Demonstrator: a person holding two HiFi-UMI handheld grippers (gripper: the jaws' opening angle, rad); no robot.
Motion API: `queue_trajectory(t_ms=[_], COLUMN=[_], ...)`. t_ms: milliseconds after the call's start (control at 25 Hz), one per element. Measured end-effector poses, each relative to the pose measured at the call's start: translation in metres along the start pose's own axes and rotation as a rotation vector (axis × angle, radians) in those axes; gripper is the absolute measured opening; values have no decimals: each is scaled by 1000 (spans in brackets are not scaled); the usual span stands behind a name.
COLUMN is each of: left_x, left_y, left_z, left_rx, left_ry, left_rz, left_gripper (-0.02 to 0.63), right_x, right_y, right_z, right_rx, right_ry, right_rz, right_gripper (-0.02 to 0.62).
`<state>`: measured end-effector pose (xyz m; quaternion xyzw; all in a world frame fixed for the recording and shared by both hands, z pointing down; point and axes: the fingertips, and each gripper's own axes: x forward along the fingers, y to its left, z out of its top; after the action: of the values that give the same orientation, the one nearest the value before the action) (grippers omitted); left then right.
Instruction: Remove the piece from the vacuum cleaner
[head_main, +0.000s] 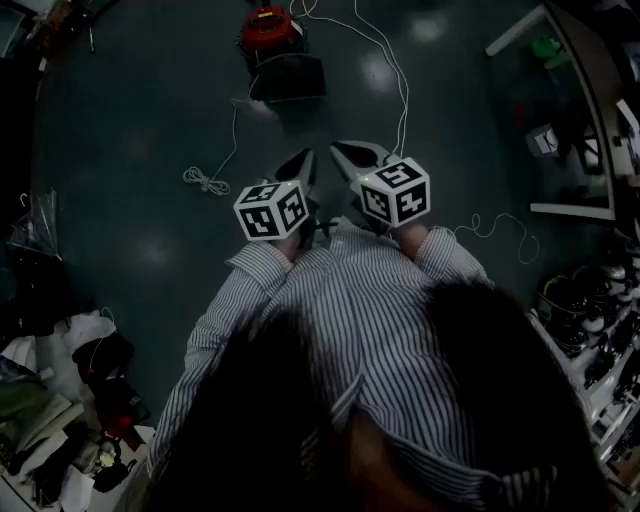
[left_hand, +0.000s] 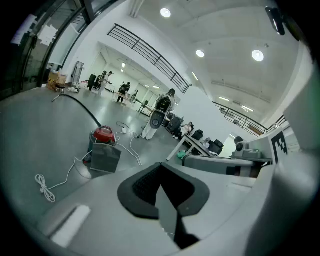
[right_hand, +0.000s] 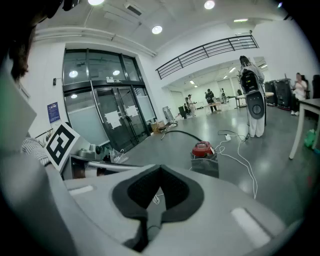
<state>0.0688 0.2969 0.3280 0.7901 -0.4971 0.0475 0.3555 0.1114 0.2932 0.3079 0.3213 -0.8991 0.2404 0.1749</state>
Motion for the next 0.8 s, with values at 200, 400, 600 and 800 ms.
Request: queue_trajectory(t_ms=[200,400,600,800], left_x=[-6,-10,-10,-4], left_y=[9,7,5,3], left_z=[-1,-5,-7,-8], left_rx=[-31,-30,-33,-58], left_ry=[-3,4,3,-7], left_rz=[25,18,10,8], left_gripper=[8,8,7,8], right_x=[6,6,5,4], right_y=[11,18,18,7], right_z=[-1,-3,-4,-6], right_rx=[-21,-19,-24,27], right_ry=[3,8,13,1], right_rz=[33,44,39,45], right_gripper=[2,2,2,2])
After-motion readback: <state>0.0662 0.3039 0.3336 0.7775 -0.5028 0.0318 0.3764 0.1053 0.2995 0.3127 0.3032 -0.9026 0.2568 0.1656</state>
